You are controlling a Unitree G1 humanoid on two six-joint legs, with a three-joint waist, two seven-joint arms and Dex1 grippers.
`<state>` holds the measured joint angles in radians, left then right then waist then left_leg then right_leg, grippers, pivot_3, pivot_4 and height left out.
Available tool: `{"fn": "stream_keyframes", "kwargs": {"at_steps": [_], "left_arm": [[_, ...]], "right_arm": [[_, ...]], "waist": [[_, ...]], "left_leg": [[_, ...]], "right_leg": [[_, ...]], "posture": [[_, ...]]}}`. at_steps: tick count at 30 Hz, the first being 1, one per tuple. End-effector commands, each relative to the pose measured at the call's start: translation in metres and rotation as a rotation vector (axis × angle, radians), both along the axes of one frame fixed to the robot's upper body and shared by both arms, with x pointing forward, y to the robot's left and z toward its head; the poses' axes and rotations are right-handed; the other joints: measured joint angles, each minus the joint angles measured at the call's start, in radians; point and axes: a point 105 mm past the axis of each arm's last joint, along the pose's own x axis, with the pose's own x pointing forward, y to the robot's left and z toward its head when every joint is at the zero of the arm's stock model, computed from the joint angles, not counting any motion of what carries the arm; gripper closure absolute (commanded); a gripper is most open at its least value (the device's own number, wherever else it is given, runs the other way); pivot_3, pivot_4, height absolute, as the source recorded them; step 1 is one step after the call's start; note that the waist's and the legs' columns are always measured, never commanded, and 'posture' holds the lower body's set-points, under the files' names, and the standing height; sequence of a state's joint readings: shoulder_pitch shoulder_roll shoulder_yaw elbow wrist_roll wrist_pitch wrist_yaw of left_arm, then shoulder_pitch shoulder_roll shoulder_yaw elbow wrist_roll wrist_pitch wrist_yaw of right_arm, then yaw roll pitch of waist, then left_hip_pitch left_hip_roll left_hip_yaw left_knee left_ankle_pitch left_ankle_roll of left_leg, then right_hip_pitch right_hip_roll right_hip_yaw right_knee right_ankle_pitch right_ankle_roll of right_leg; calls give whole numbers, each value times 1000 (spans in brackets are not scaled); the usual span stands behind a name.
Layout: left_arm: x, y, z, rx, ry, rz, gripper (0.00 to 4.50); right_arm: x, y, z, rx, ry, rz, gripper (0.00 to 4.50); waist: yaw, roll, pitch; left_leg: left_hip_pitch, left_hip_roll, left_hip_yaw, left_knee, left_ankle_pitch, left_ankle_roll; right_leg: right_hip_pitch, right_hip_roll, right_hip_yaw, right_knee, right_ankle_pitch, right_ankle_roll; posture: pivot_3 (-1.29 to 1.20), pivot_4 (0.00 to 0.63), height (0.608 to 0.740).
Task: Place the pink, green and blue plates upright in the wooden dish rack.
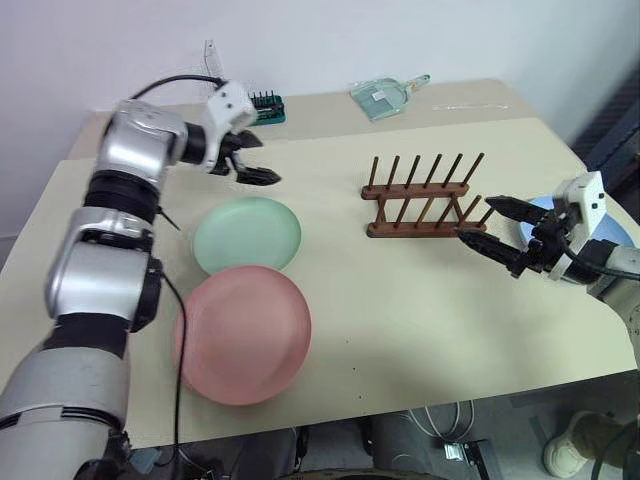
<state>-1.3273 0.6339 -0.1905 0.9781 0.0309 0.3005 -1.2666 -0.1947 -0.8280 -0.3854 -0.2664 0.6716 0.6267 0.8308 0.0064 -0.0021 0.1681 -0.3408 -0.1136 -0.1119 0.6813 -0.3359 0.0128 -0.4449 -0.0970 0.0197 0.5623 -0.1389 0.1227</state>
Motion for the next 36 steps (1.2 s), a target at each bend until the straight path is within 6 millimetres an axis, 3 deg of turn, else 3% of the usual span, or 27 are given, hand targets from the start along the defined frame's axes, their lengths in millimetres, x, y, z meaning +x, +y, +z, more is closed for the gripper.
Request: {"fn": "stream_keyframes", "kwargs": {"at_steps": [1,6,10,16,22,28,36], "left_arm": [[-15,7,39,-76,40,-15,0],[-32,27,38,-159,248,67,0],[-63,40,28,-220,478,96,0],[-92,52,9,-371,716,385,0],[-130,68,-18,-277,791,418,0],[-189,76,-51,-226,1016,445,0],[-206,67,-83,-184,1027,490,0]], "right_arm": [[-7,13,26,78,-69,55,62],[-6,26,26,132,-52,106,62],[-3,31,18,118,-28,139,62],[3,43,17,144,-59,173,62],[9,60,7,154,-67,219,62],[10,71,8,173,-90,245,62],[0,80,11,200,-116,244,62]], "waist": [[1,0,0],[5,0,0],[-18,0,0],[-27,0,1],[-28,-3,2],[-20,-4,3],[-19,-5,3]], "left_leg": [[0,0,0,0,0,0],[1,-1,0,2,-1,2],[0,0,0,1,-1,2],[1,0,0,1,-2,3],[1,1,0,0,-1,-3],[0,1,2,0,-3,-6],[2,1,1,0,-3,-5]], "right_leg": [[0,0,0,0,0,0],[2,0,0,0,0,0],[0,0,0,4,0,0],[0,1,1,5,-1,1],[-3,1,2,7,-1,0],[-9,0,2,16,-4,-4],[-10,1,1,17,-6,-7]], "posture": [[0,150,740],[0,150,740],[0,150,740],[0,150,740],[0,150,740],[0,150,740],[0,150,740]]}}
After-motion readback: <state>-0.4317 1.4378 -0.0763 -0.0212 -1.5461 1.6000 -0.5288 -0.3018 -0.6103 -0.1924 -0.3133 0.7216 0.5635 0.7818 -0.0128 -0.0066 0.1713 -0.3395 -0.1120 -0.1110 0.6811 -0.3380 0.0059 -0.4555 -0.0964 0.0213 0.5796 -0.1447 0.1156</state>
